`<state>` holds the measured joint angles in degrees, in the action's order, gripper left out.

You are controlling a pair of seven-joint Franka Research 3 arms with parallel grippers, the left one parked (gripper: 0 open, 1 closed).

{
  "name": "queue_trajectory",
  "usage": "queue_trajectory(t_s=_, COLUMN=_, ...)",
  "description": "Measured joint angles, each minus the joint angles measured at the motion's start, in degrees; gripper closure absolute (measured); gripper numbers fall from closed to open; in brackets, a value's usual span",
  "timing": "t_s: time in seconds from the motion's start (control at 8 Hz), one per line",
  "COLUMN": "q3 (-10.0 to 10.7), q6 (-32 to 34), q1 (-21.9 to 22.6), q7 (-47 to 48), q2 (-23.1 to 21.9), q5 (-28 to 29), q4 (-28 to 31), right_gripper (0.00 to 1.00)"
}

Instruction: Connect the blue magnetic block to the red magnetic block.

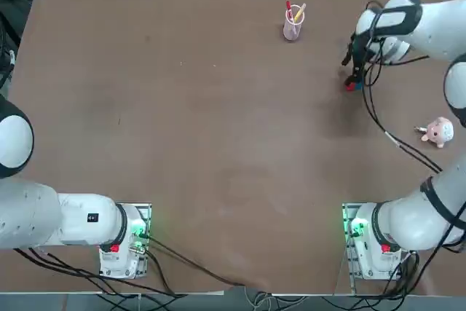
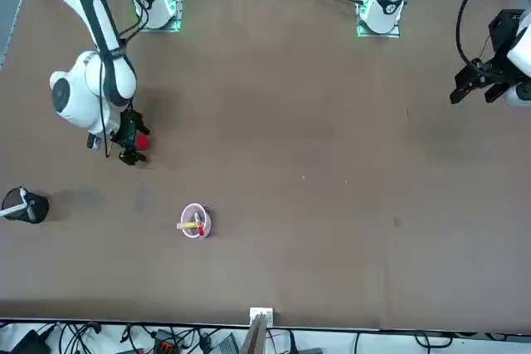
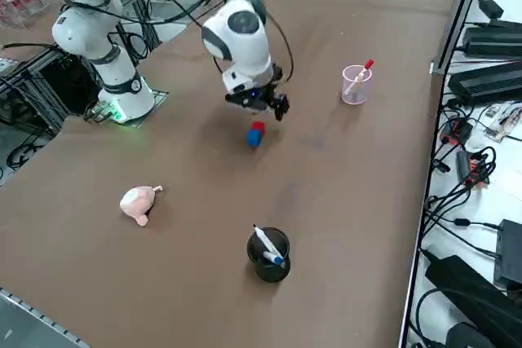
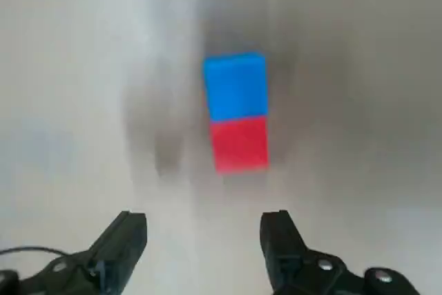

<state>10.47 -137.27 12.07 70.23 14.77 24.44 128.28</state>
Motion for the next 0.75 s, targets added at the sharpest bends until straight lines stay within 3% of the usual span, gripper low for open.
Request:
queue_trajectory(t_s=0.38, q3=0.89, q6=16.69, q1=-0.76, q7=-16.32, q2=-7.99, q5=-10.35, q4=-7.87, right_gripper=0.00)
queue_trajectory(t_s=0.75, q3=1.51, q6=29.82, q1=-2.01, q7=-39.44, q2=-9.29, q5=-18.01, q4=-19.93, right_gripper=0.00)
